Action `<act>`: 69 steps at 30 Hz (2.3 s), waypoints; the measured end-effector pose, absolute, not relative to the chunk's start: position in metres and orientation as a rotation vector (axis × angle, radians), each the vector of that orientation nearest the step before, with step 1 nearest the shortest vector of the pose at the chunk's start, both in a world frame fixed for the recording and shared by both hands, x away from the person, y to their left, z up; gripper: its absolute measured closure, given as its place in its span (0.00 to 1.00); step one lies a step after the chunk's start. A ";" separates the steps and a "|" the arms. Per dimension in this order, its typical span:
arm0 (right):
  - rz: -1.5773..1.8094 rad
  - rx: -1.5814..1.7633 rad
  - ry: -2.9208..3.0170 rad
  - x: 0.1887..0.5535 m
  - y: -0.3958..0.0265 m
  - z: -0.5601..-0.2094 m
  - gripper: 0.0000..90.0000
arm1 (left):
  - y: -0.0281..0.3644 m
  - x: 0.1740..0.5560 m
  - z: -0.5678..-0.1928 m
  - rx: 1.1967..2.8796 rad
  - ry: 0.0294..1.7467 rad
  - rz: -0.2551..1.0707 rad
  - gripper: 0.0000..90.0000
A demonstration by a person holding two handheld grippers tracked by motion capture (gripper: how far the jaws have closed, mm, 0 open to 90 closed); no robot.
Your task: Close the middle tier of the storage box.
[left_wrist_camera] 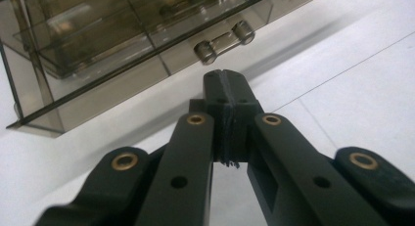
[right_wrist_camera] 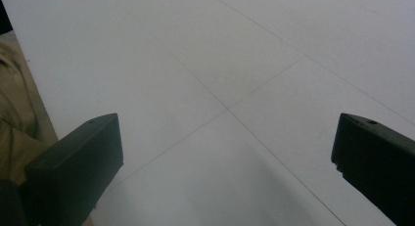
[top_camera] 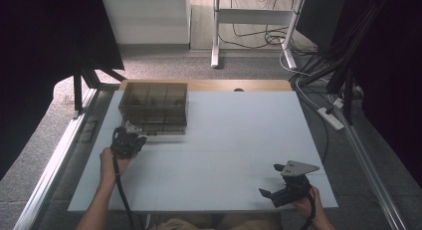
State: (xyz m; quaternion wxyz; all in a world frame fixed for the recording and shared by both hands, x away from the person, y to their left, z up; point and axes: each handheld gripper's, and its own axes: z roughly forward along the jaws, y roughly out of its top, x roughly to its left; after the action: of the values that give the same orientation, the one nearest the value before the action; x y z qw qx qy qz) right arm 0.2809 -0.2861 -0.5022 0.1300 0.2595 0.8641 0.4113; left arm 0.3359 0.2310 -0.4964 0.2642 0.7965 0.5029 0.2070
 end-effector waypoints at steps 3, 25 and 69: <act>1.198 0.756 2.509 0.281 -0.286 -0.502 0.00 | 0.232 0.337 -0.498 2.162 1.380 0.549 1.00; 1.188 0.741 2.520 0.281 -0.282 -0.503 0.00 | 0.235 0.347 -0.513 2.168 1.463 0.592 1.00; 1.188 0.747 2.525 0.283 -0.281 -0.504 0.00 | 0.226 0.365 -0.512 2.088 1.451 0.724 1.00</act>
State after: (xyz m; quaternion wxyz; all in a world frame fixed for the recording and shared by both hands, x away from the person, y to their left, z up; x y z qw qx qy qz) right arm 0.2832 -0.2806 -0.5035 0.1262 0.2567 0.8670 0.4081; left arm 0.3651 0.2260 -0.5122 0.2465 0.7653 0.5321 0.2653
